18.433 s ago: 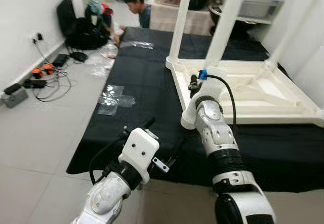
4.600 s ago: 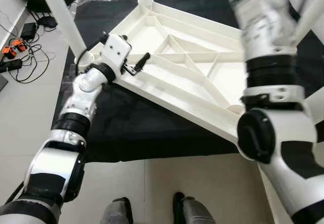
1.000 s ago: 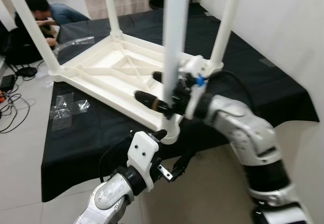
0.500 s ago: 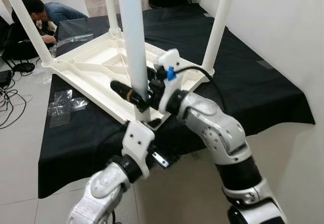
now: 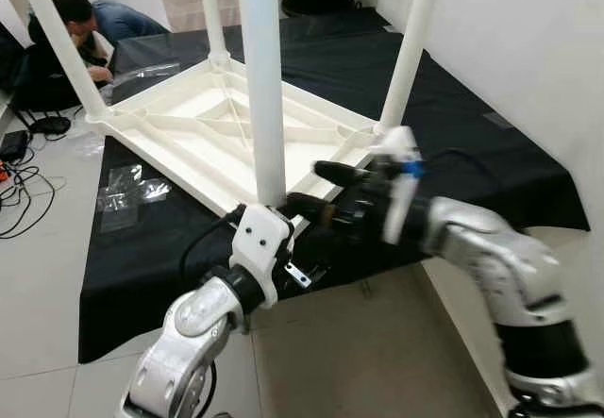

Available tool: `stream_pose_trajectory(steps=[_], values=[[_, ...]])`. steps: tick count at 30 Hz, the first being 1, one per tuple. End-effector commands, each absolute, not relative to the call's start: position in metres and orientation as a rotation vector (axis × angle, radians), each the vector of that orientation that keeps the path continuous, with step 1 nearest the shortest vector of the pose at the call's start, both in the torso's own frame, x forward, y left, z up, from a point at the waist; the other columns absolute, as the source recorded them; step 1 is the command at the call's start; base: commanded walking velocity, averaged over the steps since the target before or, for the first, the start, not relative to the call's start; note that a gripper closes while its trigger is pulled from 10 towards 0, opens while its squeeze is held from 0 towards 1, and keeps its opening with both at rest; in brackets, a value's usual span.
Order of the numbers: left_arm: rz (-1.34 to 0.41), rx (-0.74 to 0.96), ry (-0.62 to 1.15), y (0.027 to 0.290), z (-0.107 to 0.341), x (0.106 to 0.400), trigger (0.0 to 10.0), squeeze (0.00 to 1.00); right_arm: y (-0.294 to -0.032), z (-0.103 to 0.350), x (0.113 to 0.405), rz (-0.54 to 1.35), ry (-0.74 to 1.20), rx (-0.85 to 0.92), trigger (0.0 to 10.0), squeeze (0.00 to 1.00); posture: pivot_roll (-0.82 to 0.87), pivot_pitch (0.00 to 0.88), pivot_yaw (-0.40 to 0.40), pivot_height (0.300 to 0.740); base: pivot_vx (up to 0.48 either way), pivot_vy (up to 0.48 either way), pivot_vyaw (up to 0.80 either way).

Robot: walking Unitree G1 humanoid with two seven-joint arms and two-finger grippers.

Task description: Building children table

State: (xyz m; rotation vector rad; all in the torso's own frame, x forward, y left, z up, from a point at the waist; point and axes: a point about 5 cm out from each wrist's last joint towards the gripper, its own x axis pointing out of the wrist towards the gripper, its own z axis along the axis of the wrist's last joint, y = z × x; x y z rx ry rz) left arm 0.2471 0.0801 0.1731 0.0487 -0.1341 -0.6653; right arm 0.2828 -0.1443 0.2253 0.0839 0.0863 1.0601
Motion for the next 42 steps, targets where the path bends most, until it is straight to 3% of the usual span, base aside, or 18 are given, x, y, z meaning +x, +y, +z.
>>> stream_pose_trajectory(steps=[1, 5, 8, 10, 12, 15, 20, 23, 31, 34, 38, 42], values=[[-0.577, 0.094, -0.146, 0.093, 0.173, 0.257, 10.0, 0.00, -0.154, 0.226, 0.279, 1.083, 0.076, 0.105, 10.0, 0.00, -0.02, 0.082, -0.016, 0.740, 0.000, 0.000, 0.00], [-0.520, 0.121, -0.139, 0.098, 0.170, 0.264, 10.0, 0.00, -0.173, 0.220, 0.285, 0.994, 0.093, 0.104, 10.0, 0.00, -0.02, 0.083, -0.018, 0.740, 0.000, 0.000, 0.00], [-0.420, 0.188, -0.108, 0.113, 0.164, 0.268, 10.0, 0.00, -0.186, 0.211, 0.300, 0.822, 0.114, 0.079, 10.0, 0.00, -0.01, 0.086, -0.017, 0.740, 0.000, 0.000, 0.00], [-0.420, 0.188, -0.108, 0.113, 0.164, 0.268, 10.0, 0.00, -0.186, 0.211, 0.300, 0.822, 0.114, 0.079, 10.0, 0.00, -0.01, 0.086, -0.017, 0.740, 0.000, 0.000, 0.00], [-0.285, 0.255, -0.075, 0.137, 0.158, 0.264, 10.0, 0.00, -0.192, 0.205, 0.316, 0.662, 0.114, 0.067, 10.0, 0.00, 0.01, 0.087, -0.021, 0.740, 0.000, 0.000, 0.00], [-0.155, 0.321, -0.048, 0.158, 0.154, 0.256, 10.0, 0.00, -0.193, 0.203, 0.326, 0.572, 0.101, 0.072, 10.0, 0.00, 0.01, 0.086, -0.025, 0.740, 0.000, 0.000, 0.00], [-0.074, 0.352, -0.025, 0.169, 0.150, 0.247, 10.0, 0.00, -0.190, 0.208, 0.334, 0.515, 0.061, 0.075, 10.0, 0.00, 0.01, 0.087, -0.031, 0.740, 0.000, 0.000, 0.00], [-0.073, 0.331, -0.035, 0.167, 0.150, 0.246, 10.0, 0.00, -0.189, 0.210, 0.335, 0.504, 0.039, 0.082, 10.0, 0.00, 0.01, 0.088, -0.032, 0.740, 0.000, 0.000, 0.00], [-0.194, 0.246, -0.104, 0.130, 0.158, 0.245, 10.0, 0.00, -0.174, 0.215, 0.338, 0.458, -0.039, 0.134, 10.0, 0.00, 0.01, 0.083, -0.027, 0.740, 0.000, 0.000, 0.00], [-0.194, 0.246, -0.104, 0.130, 0.158, 0.245, 10.0, 0.00, -0.174, 0.215, 0.338, 0.458, -0.039, 0.134, 10.0, 0.00, 0.01, 0.083, -0.027, 0.740, 0.000, 0.000, 0.00], [-0.249, 0.196, -0.140, 0.107, 0.165, 0.240, 10.0, 0.00, -0.155, 0.220, 0.363, 0.342, -0.096, 0.202, 10.0, 0.00, 0.03, 0.086, -0.032, 0.740, 0.000, 0.000, 0.00], [-0.247, 0.196, -0.153, 0.105, 0.170, 0.238, 10.0, 0.00, -0.149, 0.224, 0.377, 0.290, -0.119, 0.219, 10.0, 0.00, 0.04, 0.097, -0.037, 0.740, 0.000, 0.000, 0.00]])
